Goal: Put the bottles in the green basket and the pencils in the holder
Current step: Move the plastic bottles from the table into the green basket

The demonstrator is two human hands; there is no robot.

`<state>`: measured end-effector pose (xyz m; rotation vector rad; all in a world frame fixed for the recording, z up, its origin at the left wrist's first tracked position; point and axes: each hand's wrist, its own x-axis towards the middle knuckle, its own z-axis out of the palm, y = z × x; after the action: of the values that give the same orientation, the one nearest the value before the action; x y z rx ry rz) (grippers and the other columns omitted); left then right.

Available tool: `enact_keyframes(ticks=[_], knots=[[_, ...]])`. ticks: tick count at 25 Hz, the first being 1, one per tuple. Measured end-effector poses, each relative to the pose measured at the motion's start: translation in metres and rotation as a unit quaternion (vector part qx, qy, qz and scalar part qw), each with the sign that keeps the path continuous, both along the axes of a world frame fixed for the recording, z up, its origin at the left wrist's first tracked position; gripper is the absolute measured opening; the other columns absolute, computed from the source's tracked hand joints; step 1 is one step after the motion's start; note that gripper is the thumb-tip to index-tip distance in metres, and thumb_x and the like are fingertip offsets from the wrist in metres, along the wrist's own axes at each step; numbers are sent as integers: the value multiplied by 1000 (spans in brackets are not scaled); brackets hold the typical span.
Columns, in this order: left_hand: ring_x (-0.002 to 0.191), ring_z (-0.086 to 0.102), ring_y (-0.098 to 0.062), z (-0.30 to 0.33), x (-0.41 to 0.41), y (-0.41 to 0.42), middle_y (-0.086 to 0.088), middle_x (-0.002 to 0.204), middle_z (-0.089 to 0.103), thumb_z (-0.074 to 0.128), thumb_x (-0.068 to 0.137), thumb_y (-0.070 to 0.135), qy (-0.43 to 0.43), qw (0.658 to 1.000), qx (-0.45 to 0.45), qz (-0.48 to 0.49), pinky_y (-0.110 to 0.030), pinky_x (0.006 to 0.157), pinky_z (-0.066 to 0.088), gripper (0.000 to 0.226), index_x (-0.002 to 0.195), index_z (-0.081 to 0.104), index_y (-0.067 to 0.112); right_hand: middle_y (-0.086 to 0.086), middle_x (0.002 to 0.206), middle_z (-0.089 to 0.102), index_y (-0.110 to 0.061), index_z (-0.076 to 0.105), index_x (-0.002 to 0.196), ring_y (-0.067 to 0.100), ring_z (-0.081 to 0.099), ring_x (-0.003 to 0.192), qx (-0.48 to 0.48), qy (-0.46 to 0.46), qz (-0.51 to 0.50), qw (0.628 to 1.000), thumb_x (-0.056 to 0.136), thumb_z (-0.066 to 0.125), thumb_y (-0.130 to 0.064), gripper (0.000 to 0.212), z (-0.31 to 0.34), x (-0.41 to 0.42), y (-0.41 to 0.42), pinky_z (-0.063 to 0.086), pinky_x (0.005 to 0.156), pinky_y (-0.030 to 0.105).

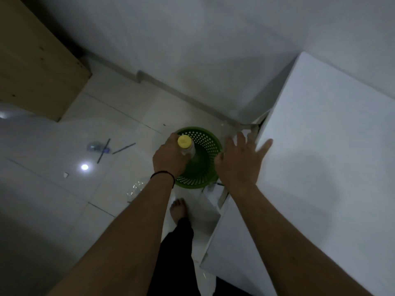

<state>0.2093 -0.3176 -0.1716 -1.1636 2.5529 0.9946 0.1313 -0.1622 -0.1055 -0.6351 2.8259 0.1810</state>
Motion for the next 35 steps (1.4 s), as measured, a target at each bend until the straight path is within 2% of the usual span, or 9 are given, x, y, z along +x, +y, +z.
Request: enact_keyframes(ticks=[2, 5, 11, 15, 18, 22, 25, 28, 35], knots=[[91, 66, -35, -17, 3, 8, -12, 105, 69, 75, 79, 35, -11, 1000, -1, -4, -34, 68, 46, 52, 121, 49, 19, 3, 108, 69, -22, 69, 104, 27, 54, 118, -2, 5, -10, 1000, 85, 45, -43, 37, 0, 2, -3, 4, 112, 70], [87, 66, -35, -28, 6, 16, -12, 101, 70, 74, 80, 33, -13, 1000, -8, -16, -34, 65, 47, 48, 120, 50, 19, 0, 75, 67, -21, 68, 79, 24, 61, 92, -8, 29, -13, 999, 84, 45, -45, 34, 1, 1, 0, 4, 113, 70], [90, 67, -31, -25, 10, 16, -8, 102, 71, 72, 82, 39, -25, 999, -1, -24, -34, 68, 49, 60, 134, 46, 23, -1, 65, 63, -21, 65, 70, 25, 62, 84, -4, 31, -15, 999, 84, 47, -46, 34, -2, 3, -1, 5, 114, 69], [91, 67, -23, -4, 14, 18, -1, 104, 72, 71, 83, 40, -36, 998, -10, -51, -34, 75, 55, 43, 121, 60, 25, -2, 59, 57, -22, 59, 64, 23, 62, 80, -23, 24, -25, 999, 85, 50, -42, 30, -1, 5, 0, 7, 114, 68], [84, 66, -18, 31, 11, 29, 2, 98, 73, 70, 84, 38, 22, 995, -35, -91, -29, 69, 54, 28, 109, 66, 26, -8, 63, 53, -26, 54, 67, 16, 59, 78, -75, 3, -24, 997, 90, 44, -36, 26, 6, 4, 5, 5, 117, 64], [76, 63, -13, 86, -6, 50, 5, 92, 72, 63, 89, 40, 112, 975, -99, -167, -24, 63, 48, 20, 102, 67, 26, 0, 85, 69, -18, 67, 82, 22, 63, 86, -232, 3, -39, 972, 88, 49, -28, 22, 32, 0, 31, 38, 105, 52], [76, 60, -7, 119, -25, 76, 8, 92, 71, 61, 90, 41, 173, 952, -108, -228, -22, 65, 46, 18, 101, 66, 28, 2, 101, 72, -16, 73, 96, 23, 63, 100, -297, 57, -98, 948, 87, 56, -23, 20, 56, 0, 67, 44, 100, 46], [79, 63, -9, 147, -48, 120, 10, 90, 70, 62, 89, 44, 205, 933, -116, -273, -28, 72, 53, 20, 100, 67, 29, -1, 106, 72, -18, 73, 101, 20, 63, 104, -304, 106, -152, 935, 85, 61, -23, 20, 78, 1, 121, 43, 100, 40], [85, 63, -9, 182, -94, 268, 13, 91, 69, 63, 86, 46, 245, 874, -127, -400, -23, 70, 43, 20, 102, 64, 34, -1, 115, 69, -20, 69, 112, 21, 59, 111, -275, 192, -266, 904, 82, 66, -22, 30, 112, -9, 283, 43, 103, 40]])
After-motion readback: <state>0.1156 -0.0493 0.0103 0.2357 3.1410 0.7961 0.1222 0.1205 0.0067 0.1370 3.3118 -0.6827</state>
